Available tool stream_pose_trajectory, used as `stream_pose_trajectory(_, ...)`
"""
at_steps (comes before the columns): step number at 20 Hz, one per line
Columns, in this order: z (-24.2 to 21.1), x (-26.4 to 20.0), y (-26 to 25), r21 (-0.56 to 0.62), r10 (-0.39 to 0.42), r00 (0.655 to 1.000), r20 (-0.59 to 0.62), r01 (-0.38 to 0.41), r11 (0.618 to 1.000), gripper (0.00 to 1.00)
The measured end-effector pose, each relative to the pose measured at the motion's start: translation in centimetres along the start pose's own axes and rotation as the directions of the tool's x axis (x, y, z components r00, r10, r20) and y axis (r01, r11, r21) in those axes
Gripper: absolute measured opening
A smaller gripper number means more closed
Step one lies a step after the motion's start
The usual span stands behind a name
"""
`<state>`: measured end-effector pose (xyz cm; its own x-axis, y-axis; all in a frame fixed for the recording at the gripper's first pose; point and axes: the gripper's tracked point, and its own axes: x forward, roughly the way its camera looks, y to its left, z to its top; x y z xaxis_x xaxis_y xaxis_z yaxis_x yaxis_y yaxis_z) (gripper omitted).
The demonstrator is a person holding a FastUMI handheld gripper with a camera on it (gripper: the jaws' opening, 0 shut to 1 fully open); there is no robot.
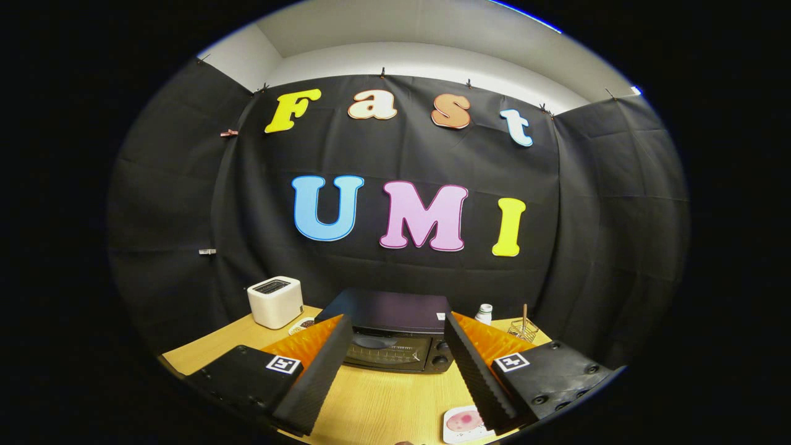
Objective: Open the toaster oven, put the food inside, and close the toaster oven door.
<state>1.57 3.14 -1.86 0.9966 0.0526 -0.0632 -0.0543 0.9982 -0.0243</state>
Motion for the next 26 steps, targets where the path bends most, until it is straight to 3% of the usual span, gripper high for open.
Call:
stream_pose_trajectory(11,-4.7,9.7,1.8,0.055,-0.036,0.992,-0.124,0.043,0.998,0.98)
stream_pose_trajectory(19,-12.5,18.8,2.3,0.075,-0.070,0.966,-0.248,0.092,0.993,0.98)
stream_pose_trajectory(23,-16.9,21.3,2.5,0.097,-0.078,0.938,-0.338,0.117,0.988,0.98)
stream_pose_trajectory(26,-17.7,22.0,3.1,0.102,-0.069,0.934,-0.351,0.111,0.989,0.99)
